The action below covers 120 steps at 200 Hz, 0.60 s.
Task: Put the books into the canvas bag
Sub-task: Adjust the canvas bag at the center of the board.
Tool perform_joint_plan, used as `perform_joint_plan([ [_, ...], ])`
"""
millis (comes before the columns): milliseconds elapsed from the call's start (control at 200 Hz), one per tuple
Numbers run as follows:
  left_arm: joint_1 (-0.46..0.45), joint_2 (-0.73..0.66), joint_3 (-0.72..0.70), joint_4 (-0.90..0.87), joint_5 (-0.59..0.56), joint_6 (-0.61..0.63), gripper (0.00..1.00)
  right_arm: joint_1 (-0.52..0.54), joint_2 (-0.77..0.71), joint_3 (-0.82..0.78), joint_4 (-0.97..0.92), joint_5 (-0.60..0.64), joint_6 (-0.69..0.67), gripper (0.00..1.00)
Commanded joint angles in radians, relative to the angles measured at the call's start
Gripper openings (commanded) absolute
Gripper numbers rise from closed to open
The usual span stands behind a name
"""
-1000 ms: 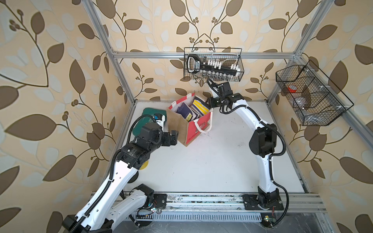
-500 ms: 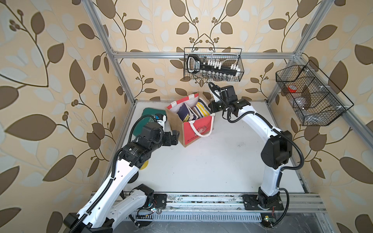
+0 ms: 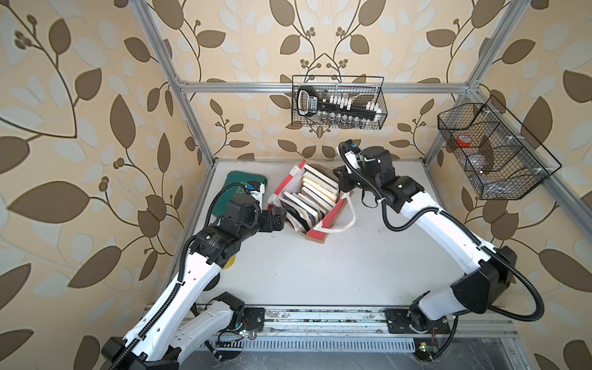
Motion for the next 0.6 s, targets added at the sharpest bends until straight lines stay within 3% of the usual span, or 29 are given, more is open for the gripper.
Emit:
perform_joint_plan([
  [0,0.011,-0.017,-0.011,0.028,0.002,-0.025,0.99,-0.008,-0.175,-0.088,0.316,0.047,0.038,0.0],
  [195,0.012,-0.002,-0.009,0.033,0.019,-0.027,0.99,-0.042,-0.131,-0.072,0.181,0.139,0.122,0.0],
  [275,0.012,-0.002,-0.011,0.032,0.018,-0.027,0.99,-0.131,-0.114,-0.085,0.157,0.053,0.216,0.0],
  [370,0.012,-0.006,-0.013,0.027,0.015,-0.029,0.99,-0.169,-0.098,-0.113,0.109,0.08,0.278,0.0],
  [505,0.013,-0.015,-0.015,0.015,0.003,-0.024,0.99,-0.158,-0.142,-0.24,0.089,0.089,0.389,0.0],
  [595,0.013,-0.011,-0.016,0.017,0.008,-0.021,0.99,-0.054,-0.245,-0.383,0.212,0.072,0.409,0.0],
])
